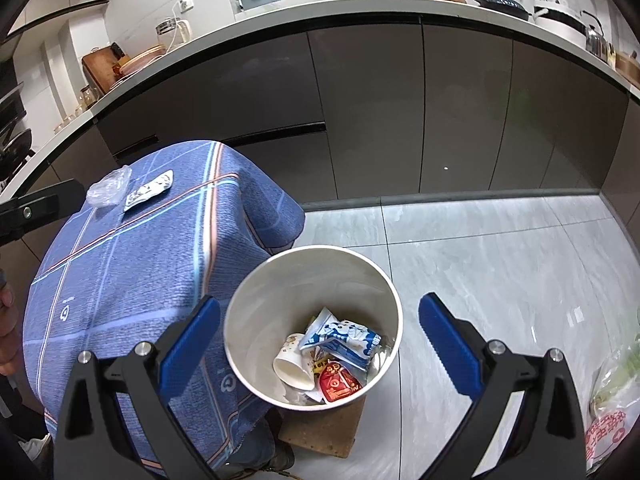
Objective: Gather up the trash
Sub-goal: 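Move both tools back over the table toward the plastic bag and foil pack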
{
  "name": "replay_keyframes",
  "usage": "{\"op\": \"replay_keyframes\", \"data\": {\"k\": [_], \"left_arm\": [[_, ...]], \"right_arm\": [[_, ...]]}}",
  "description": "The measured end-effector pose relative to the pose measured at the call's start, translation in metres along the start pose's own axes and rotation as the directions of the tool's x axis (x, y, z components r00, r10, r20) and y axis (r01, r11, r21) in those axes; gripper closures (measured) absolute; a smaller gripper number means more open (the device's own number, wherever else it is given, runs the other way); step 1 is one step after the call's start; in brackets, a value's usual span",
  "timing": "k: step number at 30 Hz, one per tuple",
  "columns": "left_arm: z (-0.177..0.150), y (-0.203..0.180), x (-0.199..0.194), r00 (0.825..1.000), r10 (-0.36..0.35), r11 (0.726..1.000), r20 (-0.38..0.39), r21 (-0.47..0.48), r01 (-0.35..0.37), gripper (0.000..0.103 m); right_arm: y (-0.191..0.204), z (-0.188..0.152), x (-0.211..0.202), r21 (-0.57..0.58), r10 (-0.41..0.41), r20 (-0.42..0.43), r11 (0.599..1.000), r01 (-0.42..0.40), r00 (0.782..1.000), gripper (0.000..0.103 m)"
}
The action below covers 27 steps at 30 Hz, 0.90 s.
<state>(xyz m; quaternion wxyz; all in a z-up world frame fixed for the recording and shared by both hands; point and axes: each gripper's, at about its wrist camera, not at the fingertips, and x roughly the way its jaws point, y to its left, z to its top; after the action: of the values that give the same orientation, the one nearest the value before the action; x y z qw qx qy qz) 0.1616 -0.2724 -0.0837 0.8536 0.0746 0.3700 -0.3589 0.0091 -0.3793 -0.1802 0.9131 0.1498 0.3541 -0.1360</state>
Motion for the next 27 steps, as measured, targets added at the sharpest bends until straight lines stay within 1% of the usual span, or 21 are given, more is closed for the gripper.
{"op": "replay_keyframes", "data": {"k": [9,14,18,24,27], "left_arm": [[-0.003,0.024,-0.025,0.999,0.015,0.998,0.034,-0.06,-0.013,0.009],[-0.007,0.041,-0.038,0.998,0.036,0.996,0.047,-0.088,-0.032,0.009],[-0.018,0.06,-0.049,0.998,0.04,0.991,0.042,-0.128,-0.035,0.009],[-0.041,0.094,-0.064,0.996,0.09,0.978,0.02,-0.192,-0.085,0.009],[-0.052,0.112,-0.071,0.993,0.119,0.966,0.01,-0.232,-0.113,0.009]], "right_arm": [[0.026,0.009,-0.012,-0.048,0.021,0.013,0.999,-0.02,1.0,0.003],[0.042,0.013,-0.016,-0.081,0.03,0.016,0.996,-0.029,0.999,0.003],[0.055,0.016,-0.018,-0.1,0.055,0.014,0.994,-0.053,0.998,0.003],[0.079,0.017,-0.017,-0.131,0.105,0.0,0.986,-0.104,0.995,0.003],[0.093,0.019,-0.015,-0.151,0.131,-0.008,0.98,-0.131,0.991,0.003]]}}
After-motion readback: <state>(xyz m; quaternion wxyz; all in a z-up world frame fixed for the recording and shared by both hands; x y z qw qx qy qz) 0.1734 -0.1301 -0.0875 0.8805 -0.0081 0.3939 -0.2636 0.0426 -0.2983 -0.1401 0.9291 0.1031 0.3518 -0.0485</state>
